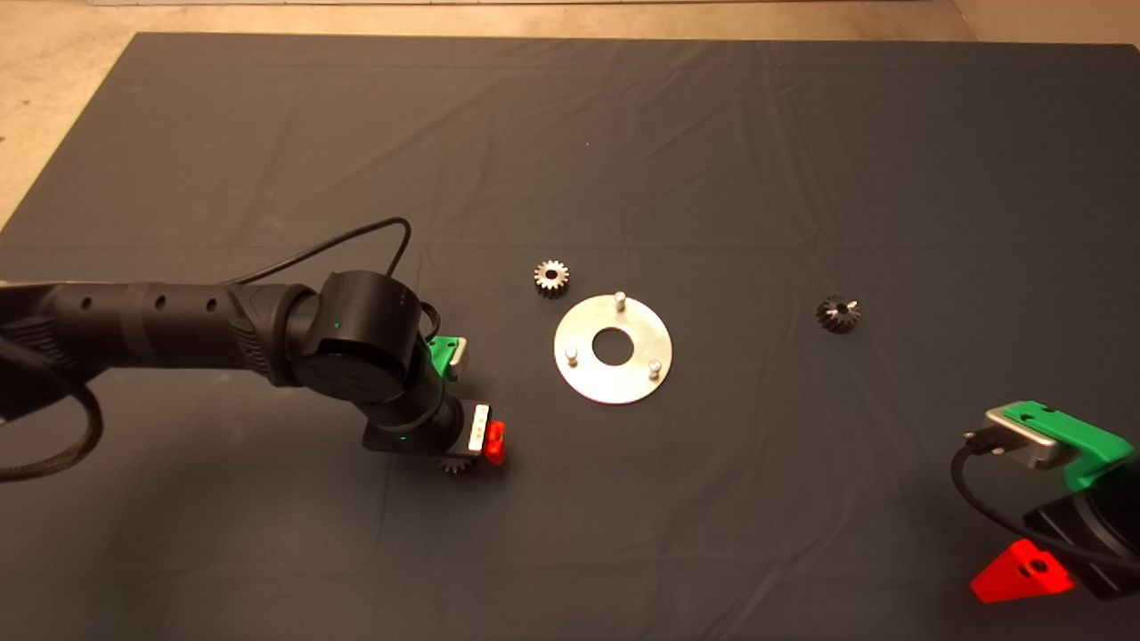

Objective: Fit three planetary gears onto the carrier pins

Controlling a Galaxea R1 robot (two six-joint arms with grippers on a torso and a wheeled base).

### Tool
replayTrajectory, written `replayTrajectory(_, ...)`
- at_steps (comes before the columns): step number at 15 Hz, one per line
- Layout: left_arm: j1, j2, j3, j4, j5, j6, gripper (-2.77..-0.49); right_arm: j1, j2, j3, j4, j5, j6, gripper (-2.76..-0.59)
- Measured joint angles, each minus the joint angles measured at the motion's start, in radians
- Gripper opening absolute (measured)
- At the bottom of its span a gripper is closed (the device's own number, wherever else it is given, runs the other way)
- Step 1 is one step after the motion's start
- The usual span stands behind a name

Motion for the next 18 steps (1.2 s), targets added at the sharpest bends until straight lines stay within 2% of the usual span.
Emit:
replayTrajectory(2, 0.000, 0.000, -0.008, 0.000, 0.000, 0.004, -0.58, 0.000, 0.000, 0.000, 0.000, 0.000, 0.000, -0.61)
replayTrajectory(7, 0.000, 0.000, -0.008, 0.000, 0.000, 0.007, -0.88, 0.000, 0.000, 0.000, 0.000, 0.000, 0.000, -0.61)
replayTrajectory(9, 0.000, 0.000, -0.008, 0.000, 0.000, 0.007, -0.91, 0.000, 0.000, 0.000, 0.000, 0.000, 0.000, -0.61)
replayTrajectory(10, 0.000, 0.000, -0.008, 0.000, 0.000, 0.007, -1.02, 0.000, 0.000, 0.000, 0.000, 0.000, 0.000, -0.61)
replayTrajectory(12, 0.000, 0.000, -0.008, 0.000, 0.000, 0.006, -1.04, 0.000, 0.000, 0.000, 0.000, 0.000, 0.000, -0.61)
replayTrajectory(14, 0.000, 0.000, -0.008, 0.000, 0.000, 0.006, -1.18, 0.000, 0.000, 0.000, 0.000, 0.000, 0.000, -0.61)
replayTrajectory(16, 0.000, 0.000, -0.008, 0.000, 0.000, 0.006, -1.18, 0.000, 0.000, 0.000, 0.000, 0.000, -0.007, -0.61)
replayTrajectory(18, 0.000, 0.000, -0.007, 0.000, 0.000, 0.006, -1.32, 0.000, 0.000, 0.000, 0.000, 0.000, -0.014, -0.61)
